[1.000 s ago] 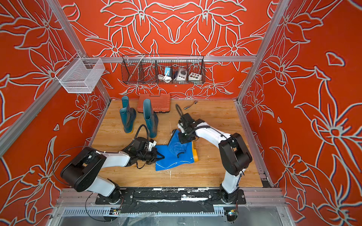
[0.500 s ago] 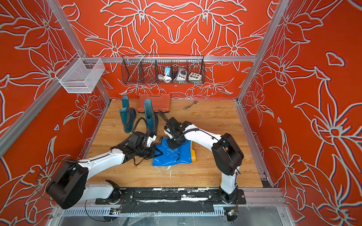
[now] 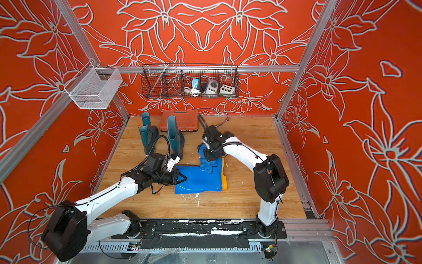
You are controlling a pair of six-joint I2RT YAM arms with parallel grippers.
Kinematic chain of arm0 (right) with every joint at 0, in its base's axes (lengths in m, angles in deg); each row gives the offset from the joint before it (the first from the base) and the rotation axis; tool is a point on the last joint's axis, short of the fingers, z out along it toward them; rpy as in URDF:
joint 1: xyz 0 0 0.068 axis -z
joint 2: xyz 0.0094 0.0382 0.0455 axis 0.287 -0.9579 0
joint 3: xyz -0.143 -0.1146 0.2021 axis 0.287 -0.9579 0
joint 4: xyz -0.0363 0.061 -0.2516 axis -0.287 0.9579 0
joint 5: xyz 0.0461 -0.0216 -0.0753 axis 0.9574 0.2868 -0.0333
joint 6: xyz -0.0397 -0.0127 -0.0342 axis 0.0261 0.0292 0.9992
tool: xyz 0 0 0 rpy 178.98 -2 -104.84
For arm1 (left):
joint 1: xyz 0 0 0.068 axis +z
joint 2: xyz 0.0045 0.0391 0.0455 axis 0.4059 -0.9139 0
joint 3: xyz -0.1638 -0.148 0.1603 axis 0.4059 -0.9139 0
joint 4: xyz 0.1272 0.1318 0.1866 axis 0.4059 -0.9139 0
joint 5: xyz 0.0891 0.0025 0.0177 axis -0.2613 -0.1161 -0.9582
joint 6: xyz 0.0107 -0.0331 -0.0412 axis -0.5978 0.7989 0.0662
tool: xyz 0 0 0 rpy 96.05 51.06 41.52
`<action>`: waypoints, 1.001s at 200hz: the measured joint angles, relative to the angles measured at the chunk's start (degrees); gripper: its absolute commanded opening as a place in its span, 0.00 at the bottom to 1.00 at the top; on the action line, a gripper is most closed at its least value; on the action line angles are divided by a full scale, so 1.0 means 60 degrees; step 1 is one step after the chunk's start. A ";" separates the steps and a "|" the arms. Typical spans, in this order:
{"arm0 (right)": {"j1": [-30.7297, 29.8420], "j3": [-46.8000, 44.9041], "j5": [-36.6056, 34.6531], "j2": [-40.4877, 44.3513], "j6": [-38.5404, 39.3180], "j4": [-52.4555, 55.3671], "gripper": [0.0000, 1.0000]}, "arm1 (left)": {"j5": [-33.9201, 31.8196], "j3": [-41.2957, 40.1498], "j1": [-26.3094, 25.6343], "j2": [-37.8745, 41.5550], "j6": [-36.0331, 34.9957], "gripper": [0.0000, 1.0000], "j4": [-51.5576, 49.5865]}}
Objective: Wipe the rubber boots with a cloth
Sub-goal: Wipe the dirt off the rubber boot.
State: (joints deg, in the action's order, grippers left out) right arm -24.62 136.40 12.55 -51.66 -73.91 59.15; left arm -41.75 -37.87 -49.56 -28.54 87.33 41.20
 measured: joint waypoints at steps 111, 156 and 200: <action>0.1126 -0.1086 -0.0546 0.2193 -0.0419 0.0375 0.00 | -0.0339 -0.0259 0.0000 0.0550 0.0124 0.00 -0.0466; 0.0659 -0.2065 -0.0583 0.1989 -0.0397 0.0000 0.00 | -0.0492 -0.0266 0.0000 0.0565 0.0186 0.00 -0.0437; -0.1075 -0.4747 -0.0463 0.5355 -0.1789 0.0153 0.00 | -0.0590 -0.0266 0.0000 0.0616 0.0186 0.00 -0.0433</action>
State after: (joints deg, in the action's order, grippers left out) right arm -31.07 107.92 9.77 -19.53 -84.65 60.07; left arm -45.29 -39.47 -49.56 -24.85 88.44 38.60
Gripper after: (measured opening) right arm 0.127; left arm 0.048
